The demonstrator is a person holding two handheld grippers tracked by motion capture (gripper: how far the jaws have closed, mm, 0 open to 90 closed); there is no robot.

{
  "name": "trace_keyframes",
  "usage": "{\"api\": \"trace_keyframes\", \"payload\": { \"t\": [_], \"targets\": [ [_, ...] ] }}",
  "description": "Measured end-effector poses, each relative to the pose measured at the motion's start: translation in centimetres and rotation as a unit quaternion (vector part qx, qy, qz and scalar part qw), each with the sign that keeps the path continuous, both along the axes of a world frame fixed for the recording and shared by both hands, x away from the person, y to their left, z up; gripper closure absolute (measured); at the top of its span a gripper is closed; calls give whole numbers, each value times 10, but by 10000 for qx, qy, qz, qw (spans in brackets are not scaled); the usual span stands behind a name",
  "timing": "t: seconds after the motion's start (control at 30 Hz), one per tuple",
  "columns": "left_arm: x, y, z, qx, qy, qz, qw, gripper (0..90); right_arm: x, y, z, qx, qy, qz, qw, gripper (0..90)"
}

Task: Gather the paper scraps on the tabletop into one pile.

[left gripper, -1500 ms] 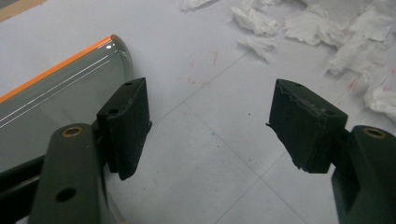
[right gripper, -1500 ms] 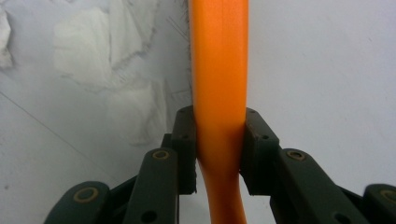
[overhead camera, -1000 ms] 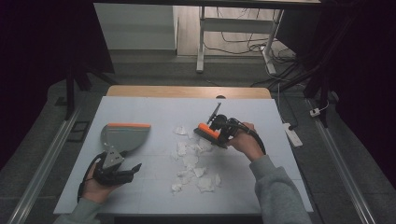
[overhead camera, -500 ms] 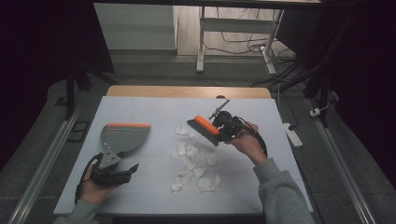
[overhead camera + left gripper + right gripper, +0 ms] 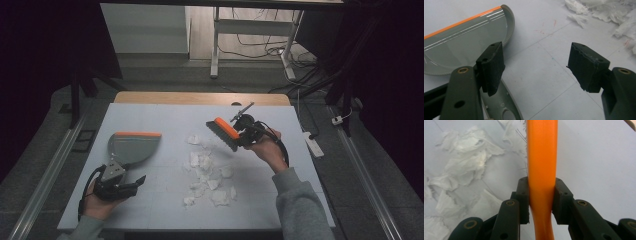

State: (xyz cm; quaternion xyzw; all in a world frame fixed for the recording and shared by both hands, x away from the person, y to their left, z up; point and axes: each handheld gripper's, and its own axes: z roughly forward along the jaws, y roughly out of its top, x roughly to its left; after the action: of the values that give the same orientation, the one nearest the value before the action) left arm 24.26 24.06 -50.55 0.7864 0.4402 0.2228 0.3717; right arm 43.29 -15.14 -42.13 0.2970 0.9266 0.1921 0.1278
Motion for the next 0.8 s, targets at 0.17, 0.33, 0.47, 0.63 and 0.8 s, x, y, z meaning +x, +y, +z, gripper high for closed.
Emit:
{"api": "trace_keyframes", "payload": {
  "t": [0.17,0.33,0.47,0.63,0.8],
  "targets": [
    [0,-3,2,48,-23,-5,10000,299,9,-2,1,14,60,-47,10000,704],
    [2,-4,5,33,-72,21,10000,299,23,13,-1,-138,57,36,9999,704],
    [4,-7,4,65,-45,-53,10000,299,38,30,-9,-283,117,141,9994,705],
    [6,-4,1,42,-38,-102,9999,299,54,56,-27,-892,146,399,9951,704],
    [5,-1,1,5,-56,-87,9999,299,61,78,-33,-969,182,445,9941,705]
  ]
}}
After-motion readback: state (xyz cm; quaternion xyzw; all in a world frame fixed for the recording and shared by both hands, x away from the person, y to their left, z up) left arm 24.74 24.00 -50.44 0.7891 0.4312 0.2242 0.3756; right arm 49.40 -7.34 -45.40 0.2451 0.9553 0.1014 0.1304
